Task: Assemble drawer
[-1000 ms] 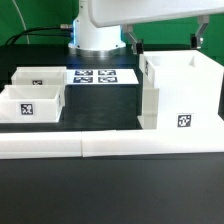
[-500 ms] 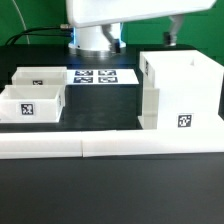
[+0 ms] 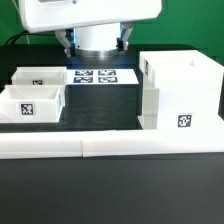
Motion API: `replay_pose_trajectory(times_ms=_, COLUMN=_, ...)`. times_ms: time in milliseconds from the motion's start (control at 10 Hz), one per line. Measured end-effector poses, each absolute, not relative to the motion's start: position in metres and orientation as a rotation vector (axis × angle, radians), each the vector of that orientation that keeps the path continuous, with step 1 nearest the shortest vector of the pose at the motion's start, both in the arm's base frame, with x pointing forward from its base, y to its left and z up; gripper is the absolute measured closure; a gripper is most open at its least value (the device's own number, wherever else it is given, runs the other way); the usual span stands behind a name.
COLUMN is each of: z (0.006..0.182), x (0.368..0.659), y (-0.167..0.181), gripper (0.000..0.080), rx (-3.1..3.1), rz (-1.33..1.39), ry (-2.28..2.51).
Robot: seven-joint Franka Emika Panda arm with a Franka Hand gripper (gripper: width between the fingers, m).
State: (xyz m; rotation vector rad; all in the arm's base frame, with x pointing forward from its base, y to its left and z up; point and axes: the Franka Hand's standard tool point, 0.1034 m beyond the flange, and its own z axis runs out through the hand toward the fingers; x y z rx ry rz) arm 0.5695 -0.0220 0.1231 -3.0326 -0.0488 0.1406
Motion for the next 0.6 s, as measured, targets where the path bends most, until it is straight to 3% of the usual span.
replay_pose_trajectory(times_ms=400, z=0.123, x=0.562, y=-0.029, gripper=0.0151, rx=-3.037, rz=0.153, ry=0.052)
replay_pose_trajectory(times_ms=600, z=0.107, x=0.544, y=-0.051, gripper=0.0151, rx=-3.055, rz=0.128, ry=0.087)
